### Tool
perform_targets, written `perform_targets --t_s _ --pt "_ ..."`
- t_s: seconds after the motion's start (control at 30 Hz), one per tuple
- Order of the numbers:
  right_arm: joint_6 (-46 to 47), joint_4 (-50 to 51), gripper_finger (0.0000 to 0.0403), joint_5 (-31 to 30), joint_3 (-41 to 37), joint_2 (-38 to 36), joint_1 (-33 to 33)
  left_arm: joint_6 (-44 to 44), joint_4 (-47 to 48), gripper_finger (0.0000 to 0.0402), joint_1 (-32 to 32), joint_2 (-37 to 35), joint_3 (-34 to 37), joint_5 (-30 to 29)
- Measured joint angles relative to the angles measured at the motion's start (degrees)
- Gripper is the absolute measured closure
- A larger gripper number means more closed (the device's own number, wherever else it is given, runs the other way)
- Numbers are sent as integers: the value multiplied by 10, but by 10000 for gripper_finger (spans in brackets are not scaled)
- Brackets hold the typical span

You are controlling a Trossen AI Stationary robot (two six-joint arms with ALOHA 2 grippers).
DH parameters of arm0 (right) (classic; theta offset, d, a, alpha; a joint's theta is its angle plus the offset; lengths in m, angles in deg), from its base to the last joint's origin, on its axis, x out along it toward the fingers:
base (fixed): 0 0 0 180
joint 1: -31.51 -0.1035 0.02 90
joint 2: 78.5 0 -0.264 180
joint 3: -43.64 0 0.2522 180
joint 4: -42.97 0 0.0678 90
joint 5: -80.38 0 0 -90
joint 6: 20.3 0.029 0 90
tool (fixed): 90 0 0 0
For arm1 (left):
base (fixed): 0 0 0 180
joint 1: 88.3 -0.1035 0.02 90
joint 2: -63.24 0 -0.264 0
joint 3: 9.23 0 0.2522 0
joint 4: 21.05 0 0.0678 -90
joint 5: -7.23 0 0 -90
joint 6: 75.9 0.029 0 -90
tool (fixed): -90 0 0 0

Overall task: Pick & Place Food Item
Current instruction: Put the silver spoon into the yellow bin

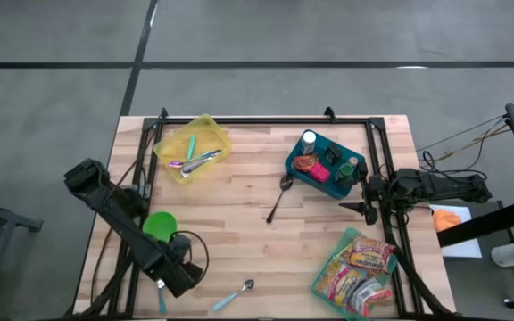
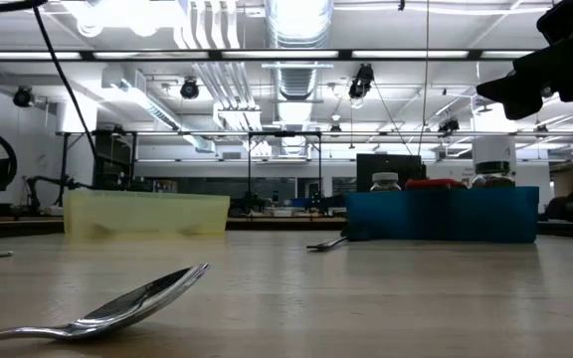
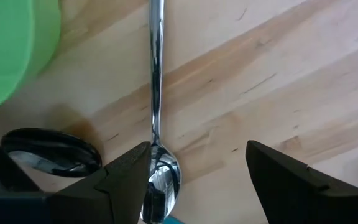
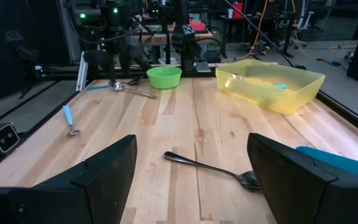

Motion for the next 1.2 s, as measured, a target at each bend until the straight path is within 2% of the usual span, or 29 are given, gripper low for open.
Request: perform_targets --t_s 0.8,0.93,1.2 --pt "0 0 100 0 0 0 0 15 -94 141 11 0 94 5" --pt "0 0 100 0 0 0 0 6 -104 166 11 0 106 5" --pt "0 0 100 0 0 0 0 -9 -121 243 11 -1 119 5"
